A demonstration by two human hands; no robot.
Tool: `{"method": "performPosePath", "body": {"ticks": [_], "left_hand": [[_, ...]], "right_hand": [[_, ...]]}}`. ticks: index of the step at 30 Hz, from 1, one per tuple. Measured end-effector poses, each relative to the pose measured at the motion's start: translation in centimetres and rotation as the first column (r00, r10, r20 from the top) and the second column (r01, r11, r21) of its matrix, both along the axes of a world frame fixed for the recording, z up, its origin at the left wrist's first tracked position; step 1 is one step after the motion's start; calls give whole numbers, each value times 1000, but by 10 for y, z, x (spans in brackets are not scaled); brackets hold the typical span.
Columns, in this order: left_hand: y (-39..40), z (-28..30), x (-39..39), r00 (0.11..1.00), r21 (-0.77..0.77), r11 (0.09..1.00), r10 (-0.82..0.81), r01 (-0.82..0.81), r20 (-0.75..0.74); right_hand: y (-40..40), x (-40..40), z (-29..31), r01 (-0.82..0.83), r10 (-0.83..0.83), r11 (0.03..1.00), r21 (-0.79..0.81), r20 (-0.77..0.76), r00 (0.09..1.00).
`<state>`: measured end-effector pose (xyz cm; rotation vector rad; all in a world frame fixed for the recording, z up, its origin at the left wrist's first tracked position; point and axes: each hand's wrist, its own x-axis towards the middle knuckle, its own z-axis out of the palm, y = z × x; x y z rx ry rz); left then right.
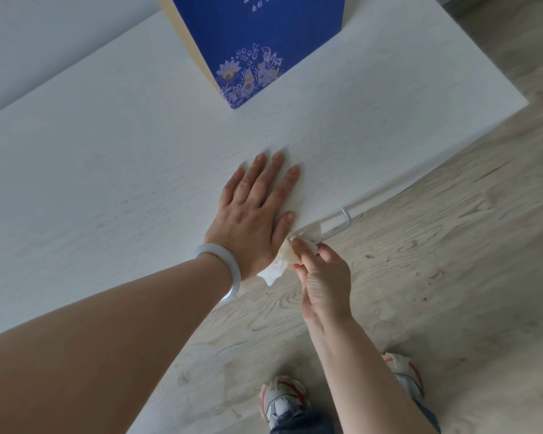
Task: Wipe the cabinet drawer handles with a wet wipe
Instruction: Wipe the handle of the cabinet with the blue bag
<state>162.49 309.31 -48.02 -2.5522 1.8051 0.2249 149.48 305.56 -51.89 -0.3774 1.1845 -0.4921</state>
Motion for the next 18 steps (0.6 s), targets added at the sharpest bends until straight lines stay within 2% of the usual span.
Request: {"method": "performPosePath", "body": {"ticks": [7, 12, 15, 18], "left_hand": [[0, -1, -1, 1000, 10, 1000, 6, -6, 2], [0, 0, -1, 1000, -1, 1000, 7, -7, -1], [0, 0, 0, 1000, -6, 1000, 6, -6, -1], [0, 0, 0, 1000, -11, 1000, 8, -8, 1]], "right_hand": [[16, 12, 0, 49, -49, 999, 21, -1, 999], [-20, -24, -10, -58, 52, 993, -99, -62, 997], [-33, -26, -13, -87, 84, 994, -66, -43, 996], [-10, -10, -4, -183, 179, 982, -56, -58, 982]]}}
